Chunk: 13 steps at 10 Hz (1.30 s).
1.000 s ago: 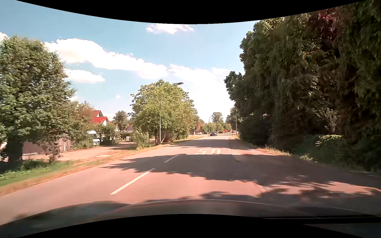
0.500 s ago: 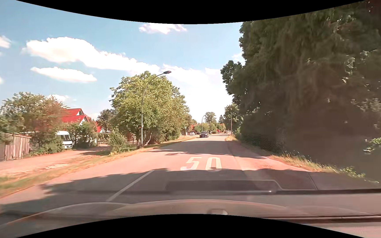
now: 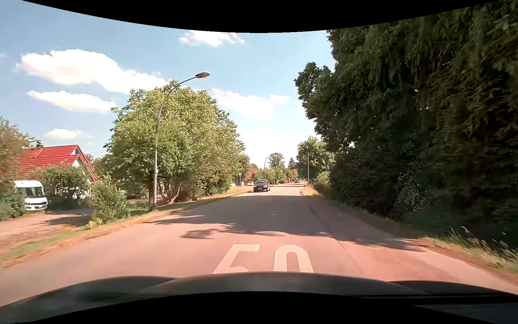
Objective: Follow the waypoints while adhering to traffic rules and regulations
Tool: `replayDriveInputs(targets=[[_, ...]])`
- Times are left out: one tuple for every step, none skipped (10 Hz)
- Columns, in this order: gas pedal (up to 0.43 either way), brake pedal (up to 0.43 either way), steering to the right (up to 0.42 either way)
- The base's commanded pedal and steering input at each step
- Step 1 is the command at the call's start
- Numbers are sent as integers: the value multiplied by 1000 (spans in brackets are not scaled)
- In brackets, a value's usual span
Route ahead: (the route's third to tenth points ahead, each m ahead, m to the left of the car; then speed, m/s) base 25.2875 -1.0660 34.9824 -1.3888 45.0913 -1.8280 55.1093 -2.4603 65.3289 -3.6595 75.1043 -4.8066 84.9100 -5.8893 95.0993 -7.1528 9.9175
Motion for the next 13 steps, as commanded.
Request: replayDriveInputs(targets=[[138,0,31],[150,0,26],[150,0,22],[150,0,16],[150,0,13],[150,0,13],[169,0,12],[228,0,11],[240,0,9],[220,0,9],[209,0,8],[209,0,7],[209,0,7]])
